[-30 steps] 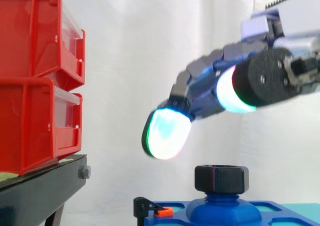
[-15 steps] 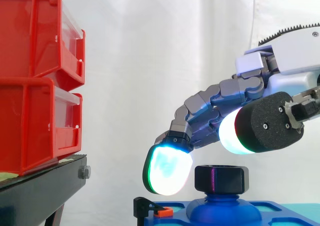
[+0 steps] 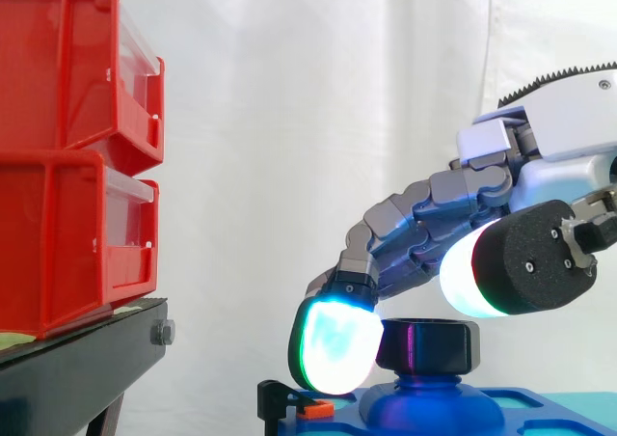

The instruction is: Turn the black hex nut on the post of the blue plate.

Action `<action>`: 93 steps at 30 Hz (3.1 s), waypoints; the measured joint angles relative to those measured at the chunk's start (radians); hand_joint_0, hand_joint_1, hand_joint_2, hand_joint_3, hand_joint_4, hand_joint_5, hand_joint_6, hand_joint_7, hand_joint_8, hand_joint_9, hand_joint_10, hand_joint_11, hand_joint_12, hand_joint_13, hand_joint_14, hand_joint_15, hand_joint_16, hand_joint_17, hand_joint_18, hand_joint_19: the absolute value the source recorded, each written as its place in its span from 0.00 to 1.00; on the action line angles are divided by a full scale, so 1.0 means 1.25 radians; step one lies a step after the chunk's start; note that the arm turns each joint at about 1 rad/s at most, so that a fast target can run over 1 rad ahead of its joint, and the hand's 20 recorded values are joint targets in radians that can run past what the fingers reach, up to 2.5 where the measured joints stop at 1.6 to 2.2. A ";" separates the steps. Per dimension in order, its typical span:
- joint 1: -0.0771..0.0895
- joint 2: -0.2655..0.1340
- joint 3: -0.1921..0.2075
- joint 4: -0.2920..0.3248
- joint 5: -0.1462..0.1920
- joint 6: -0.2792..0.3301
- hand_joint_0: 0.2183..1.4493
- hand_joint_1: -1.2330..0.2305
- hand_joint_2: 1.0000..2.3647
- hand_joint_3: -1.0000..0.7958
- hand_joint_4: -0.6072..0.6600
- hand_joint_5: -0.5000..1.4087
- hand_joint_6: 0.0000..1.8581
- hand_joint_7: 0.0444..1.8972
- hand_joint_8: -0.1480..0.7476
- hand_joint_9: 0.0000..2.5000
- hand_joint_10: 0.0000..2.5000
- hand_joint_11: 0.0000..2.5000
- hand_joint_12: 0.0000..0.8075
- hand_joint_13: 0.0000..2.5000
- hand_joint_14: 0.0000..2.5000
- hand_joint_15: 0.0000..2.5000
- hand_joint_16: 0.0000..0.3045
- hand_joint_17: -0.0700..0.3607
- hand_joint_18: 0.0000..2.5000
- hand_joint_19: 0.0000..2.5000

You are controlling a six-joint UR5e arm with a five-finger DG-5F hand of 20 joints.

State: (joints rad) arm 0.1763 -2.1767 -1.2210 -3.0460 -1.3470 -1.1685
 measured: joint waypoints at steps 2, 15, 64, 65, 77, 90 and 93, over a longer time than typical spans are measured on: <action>-0.005 0.000 0.000 -0.001 -0.011 -0.001 0.21 0.58 0.00 0.28 0.63 0.16 0.27 0.40 0.42 0.09 0.00 0.00 0.46 0.04 0.00 0.03 0.19 0.47 0.01 0.10; -0.033 0.000 0.000 0.003 -0.063 -0.008 0.21 0.58 0.00 0.28 0.63 0.16 0.27 0.40 0.42 0.09 0.00 0.00 0.46 0.04 0.00 0.04 0.19 0.47 0.01 0.10; -0.129 0.000 0.000 0.003 -0.235 -0.026 0.21 0.58 0.00 0.28 0.63 0.16 0.27 0.40 0.42 0.09 0.00 0.00 0.45 0.04 0.00 0.04 0.19 0.47 0.01 0.10; -0.131 0.000 0.000 0.003 -0.238 -0.026 0.21 0.58 0.00 0.28 0.63 0.16 0.27 0.40 0.42 0.09 0.00 0.00 0.45 0.04 0.00 0.04 0.19 0.47 0.00 0.10; -0.148 0.000 0.000 0.002 -0.262 -0.026 0.21 0.58 0.00 0.28 0.63 0.16 0.27 0.40 0.42 0.09 0.00 0.00 0.46 0.04 0.00 0.04 0.19 0.47 0.01 0.10; -0.169 0.000 0.034 -0.037 -0.298 -0.028 0.21 0.57 0.00 0.28 0.63 0.16 0.27 0.40 0.42 0.09 0.00 0.00 0.46 0.04 0.00 0.04 0.19 0.47 0.01 0.10; -0.174 0.000 0.045 -0.058 -0.306 -0.030 0.21 0.57 0.00 0.28 0.63 0.16 0.27 0.40 0.42 0.09 0.00 0.00 0.45 0.04 0.00 0.04 0.19 0.47 0.01 0.10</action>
State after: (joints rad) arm -0.0406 -2.1763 -1.1646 -3.1183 -1.7289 -1.2059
